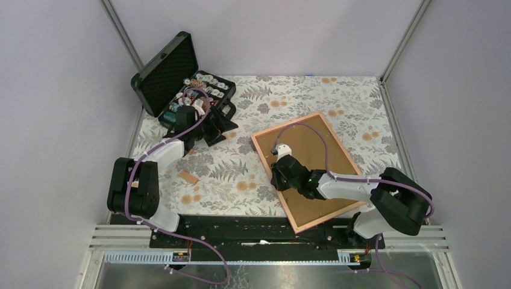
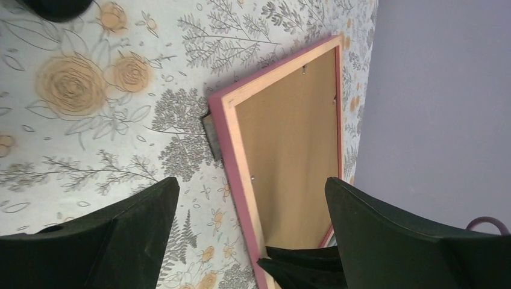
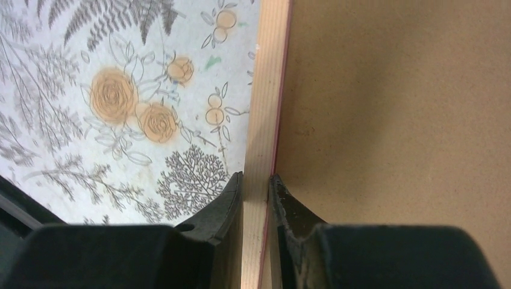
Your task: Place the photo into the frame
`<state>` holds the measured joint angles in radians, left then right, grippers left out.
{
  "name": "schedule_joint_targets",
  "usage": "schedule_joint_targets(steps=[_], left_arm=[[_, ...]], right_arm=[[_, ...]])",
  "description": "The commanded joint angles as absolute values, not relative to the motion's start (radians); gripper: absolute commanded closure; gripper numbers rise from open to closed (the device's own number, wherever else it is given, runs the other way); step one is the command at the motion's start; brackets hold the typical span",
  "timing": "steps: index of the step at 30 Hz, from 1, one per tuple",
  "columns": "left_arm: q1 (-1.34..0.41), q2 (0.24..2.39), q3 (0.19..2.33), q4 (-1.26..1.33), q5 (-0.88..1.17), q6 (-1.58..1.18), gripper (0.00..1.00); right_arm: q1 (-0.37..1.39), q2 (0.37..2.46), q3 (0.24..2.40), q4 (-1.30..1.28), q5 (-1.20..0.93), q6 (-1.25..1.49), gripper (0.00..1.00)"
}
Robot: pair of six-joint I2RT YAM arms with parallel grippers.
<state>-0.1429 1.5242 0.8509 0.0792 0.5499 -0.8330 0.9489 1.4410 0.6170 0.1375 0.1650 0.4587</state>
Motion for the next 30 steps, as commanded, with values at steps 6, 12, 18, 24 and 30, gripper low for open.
schedule_joint_targets(steps=[6,12,18,24,30], left_arm=[[-0.198,1.53,0.786,0.297,0.516,-0.945,0.05],[-0.203,1.582,0.808,0.317,0.524,-0.971,0.04],[-0.247,1.641,0.857,0.322,0.489,-1.022,0.01],[-0.29,1.645,0.836,0.351,0.418,-1.076,0.01],[-0.305,1.642,0.805,0.408,0.425,-1.101,0.01]], right_arm=[[0.95,1.441,0.641,0.32,0.022,0.165,1.0],[0.951,1.401,0.723,0.241,0.057,0.212,1.0],[0.943,1.374,0.729,0.213,0.057,0.262,1.0],[0.883,1.306,0.653,0.254,-0.012,0.284,1.0],[0.804,1.239,0.59,0.29,-0.152,0.303,1.0]])
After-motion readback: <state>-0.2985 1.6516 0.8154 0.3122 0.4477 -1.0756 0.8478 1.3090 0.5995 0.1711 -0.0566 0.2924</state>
